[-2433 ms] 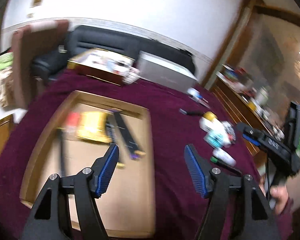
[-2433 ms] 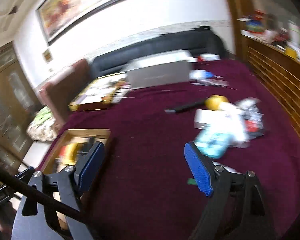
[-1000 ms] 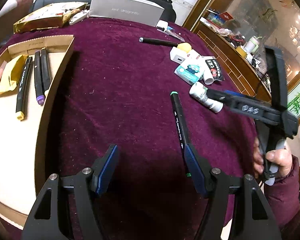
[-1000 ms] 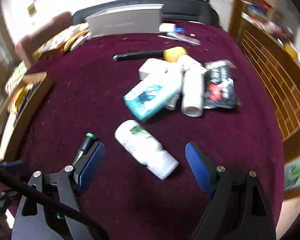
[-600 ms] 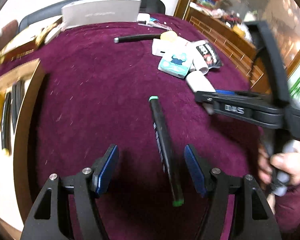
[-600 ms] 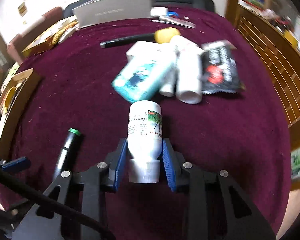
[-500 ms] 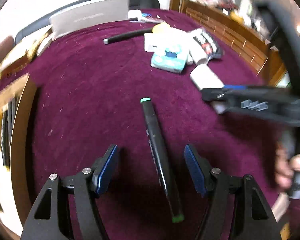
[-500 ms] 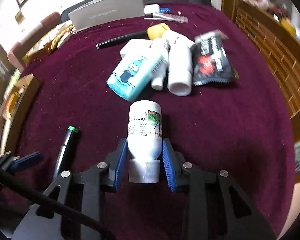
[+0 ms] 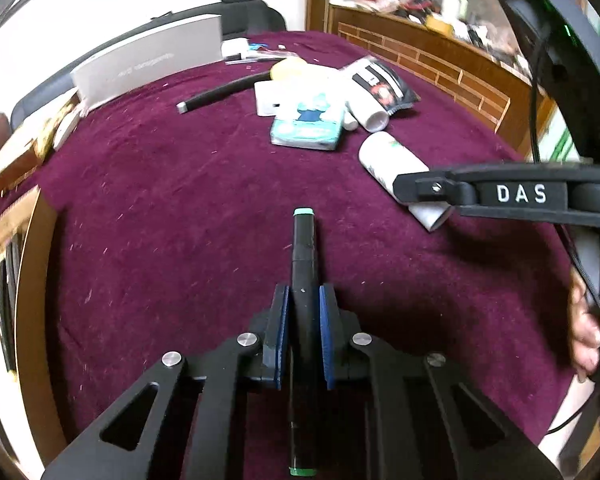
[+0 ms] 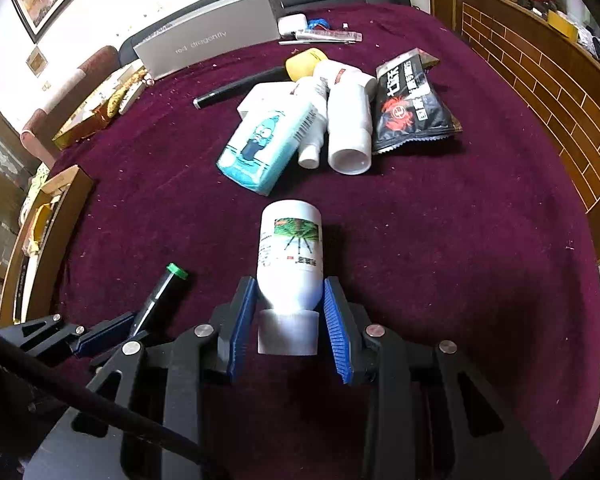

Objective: Organize objects
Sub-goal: 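Grasp the green-capped black marker with the left gripper while the right gripper grasps a white bottle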

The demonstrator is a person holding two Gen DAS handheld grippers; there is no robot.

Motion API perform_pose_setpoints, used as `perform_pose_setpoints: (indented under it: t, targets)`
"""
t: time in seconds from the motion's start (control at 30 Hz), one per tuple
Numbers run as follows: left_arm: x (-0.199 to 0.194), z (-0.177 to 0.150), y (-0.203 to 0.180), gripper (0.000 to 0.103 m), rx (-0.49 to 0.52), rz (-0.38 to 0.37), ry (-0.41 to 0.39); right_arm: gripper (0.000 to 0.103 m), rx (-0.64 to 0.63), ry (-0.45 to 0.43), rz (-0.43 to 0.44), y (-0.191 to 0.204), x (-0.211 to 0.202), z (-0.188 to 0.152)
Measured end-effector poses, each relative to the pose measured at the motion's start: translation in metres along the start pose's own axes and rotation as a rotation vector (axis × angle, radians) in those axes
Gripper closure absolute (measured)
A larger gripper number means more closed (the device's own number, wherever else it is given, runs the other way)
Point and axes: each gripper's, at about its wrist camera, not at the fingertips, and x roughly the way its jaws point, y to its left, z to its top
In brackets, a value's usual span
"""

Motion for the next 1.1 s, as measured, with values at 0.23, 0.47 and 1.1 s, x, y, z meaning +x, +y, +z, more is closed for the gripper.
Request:
perform_pose_setpoints:
  t: [0.23,0.47,1.1]
  targets:
    - [-0.032,-0.004,0.026,0.092,-0.107,-0.043,-0.073,0.072,-0.006,-0.003,0.016,0.011,-0.002,-0.004]
    - [-0.076,-0.018,0.054,0.091,-0.185,-0.061,-0.164,0.072,0.026,-0.020,0.073,0.021,-0.015,-0.005]
    - [-0.046,-0.018,0.074,0.092,-0.246,-0.081,-0.147,0.071,-0.007,0.006,-0.007,0.053,0.020,-0.007]
